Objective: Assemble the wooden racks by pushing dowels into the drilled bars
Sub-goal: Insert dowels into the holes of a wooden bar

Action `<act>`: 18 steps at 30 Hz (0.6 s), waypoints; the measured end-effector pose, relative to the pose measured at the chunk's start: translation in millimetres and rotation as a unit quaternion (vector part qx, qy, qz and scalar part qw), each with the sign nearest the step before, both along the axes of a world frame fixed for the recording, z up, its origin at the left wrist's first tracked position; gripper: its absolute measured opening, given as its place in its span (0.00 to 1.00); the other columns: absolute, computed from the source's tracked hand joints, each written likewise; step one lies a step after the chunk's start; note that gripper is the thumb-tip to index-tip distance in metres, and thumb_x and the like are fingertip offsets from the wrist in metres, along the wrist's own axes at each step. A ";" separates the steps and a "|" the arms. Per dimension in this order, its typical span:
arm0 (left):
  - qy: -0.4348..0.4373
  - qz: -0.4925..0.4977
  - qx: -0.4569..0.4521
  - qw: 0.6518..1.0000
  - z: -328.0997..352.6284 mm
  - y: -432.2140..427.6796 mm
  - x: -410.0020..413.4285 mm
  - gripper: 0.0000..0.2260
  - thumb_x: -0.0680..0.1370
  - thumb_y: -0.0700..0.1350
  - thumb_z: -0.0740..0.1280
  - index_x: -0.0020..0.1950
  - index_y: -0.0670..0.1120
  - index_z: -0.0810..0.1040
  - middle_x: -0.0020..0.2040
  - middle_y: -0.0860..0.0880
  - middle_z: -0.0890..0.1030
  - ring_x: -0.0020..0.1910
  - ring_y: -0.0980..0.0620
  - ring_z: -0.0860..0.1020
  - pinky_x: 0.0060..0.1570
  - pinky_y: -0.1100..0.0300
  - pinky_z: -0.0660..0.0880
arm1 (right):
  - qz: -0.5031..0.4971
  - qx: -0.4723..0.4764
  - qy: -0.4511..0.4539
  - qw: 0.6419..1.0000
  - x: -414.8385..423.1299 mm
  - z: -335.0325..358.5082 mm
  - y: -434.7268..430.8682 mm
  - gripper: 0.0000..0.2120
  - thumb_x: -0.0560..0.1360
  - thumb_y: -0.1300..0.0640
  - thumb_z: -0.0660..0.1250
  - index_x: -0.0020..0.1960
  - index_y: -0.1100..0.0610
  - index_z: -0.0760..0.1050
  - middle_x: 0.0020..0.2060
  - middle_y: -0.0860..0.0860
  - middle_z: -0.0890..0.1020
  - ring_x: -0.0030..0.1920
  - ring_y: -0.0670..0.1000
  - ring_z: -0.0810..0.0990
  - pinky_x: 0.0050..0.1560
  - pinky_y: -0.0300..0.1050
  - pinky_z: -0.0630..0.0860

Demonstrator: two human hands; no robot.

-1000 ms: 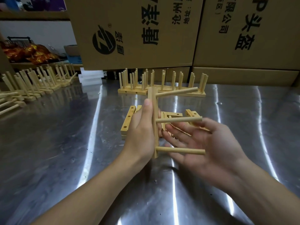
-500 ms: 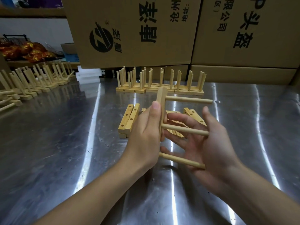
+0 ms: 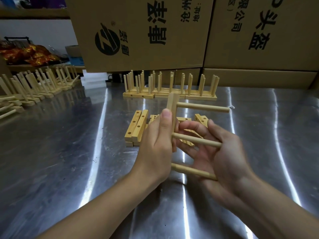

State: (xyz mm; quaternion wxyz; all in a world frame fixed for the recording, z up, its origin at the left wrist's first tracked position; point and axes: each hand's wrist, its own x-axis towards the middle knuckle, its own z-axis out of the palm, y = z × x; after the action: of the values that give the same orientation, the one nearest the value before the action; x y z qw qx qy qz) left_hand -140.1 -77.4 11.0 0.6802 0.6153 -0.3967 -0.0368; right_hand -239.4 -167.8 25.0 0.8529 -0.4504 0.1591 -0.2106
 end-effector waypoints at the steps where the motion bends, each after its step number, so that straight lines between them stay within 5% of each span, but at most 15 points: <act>1: -0.002 0.003 -0.001 1.000 -0.1 -0.3 -0.7 0.26 0.86 0.60 0.50 0.42 0.45 0.74 0.31 0.47 0.74 0.32 0.56 0.73 0.34 0.62 0.72 | -0.003 0.001 0.006 1.000 0.0 0.3 0.2 0.28 0.87 0.41 0.51 0.54 0.58 0.84 0.55 0.59 0.87 0.51 0.56 0.86 0.44 0.55 0.83; 6: 0.019 0.001 -0.003 1.000 4.3 -3.1 -1.2 0.25 0.86 0.62 0.50 0.39 0.53 0.78 0.31 0.52 0.75 0.33 0.58 0.74 0.36 0.64 0.72 | 0.018 0.009 0.024 1.000 -3.0 11.6 -5.2 0.36 0.83 0.32 0.53 0.59 0.62 0.84 0.58 0.58 0.87 0.52 0.55 0.87 0.36 0.47 0.83; 9: 0.074 -0.004 -0.008 0.997 4.2 -2.2 1.8 0.27 0.87 0.63 0.50 0.43 0.48 0.78 0.35 0.51 0.79 0.35 0.58 0.78 0.37 0.66 0.75 | 0.038 0.031 0.006 0.999 -5.9 16.9 -15.0 0.44 0.76 0.22 0.54 0.60 0.59 0.86 0.60 0.58 0.87 0.57 0.55 0.88 0.42 0.55 0.85; 13: 0.186 0.022 0.018 0.982 0.5 1.0 9.0 0.25 0.79 0.72 0.50 0.49 0.60 0.81 0.42 0.61 0.84 0.46 0.63 0.82 0.48 0.61 0.77 | 0.001 -0.068 0.018 0.998 -6.6 11.2 -19.7 0.45 0.70 0.16 0.56 0.59 0.53 0.87 0.61 0.54 0.86 0.63 0.52 0.85 0.53 0.64 0.84; 15: 0.229 0.018 -0.003 0.973 0.8 1.7 13.7 0.24 0.79 0.73 0.51 0.47 0.61 0.80 0.46 0.53 0.85 0.49 0.52 0.84 0.48 0.50 0.81 | 0.003 -0.138 0.041 0.990 -5.8 7.0 -18.0 0.40 0.66 0.19 0.64 0.58 0.51 0.87 0.57 0.53 0.87 0.59 0.51 0.86 0.51 0.58 0.85; 18: 0.229 0.000 -0.032 0.973 3.9 4.1 14.3 0.23 0.80 0.71 0.53 0.58 0.57 0.77 0.43 0.49 0.86 0.39 0.53 0.84 0.31 0.61 0.77 | 0.010 -0.282 0.062 0.957 -3.5 4.0 -17.9 0.19 0.71 0.37 0.77 0.55 0.47 0.86 0.50 0.50 0.88 0.51 0.49 0.87 0.47 0.46 0.84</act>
State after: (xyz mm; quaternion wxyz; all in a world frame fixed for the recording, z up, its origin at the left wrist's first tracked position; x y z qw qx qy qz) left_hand -125.8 -73.3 14.9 0.7722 0.5686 -0.2316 -0.1637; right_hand -242.8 -185.6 29.0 0.6816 -0.6864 0.1416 -0.2103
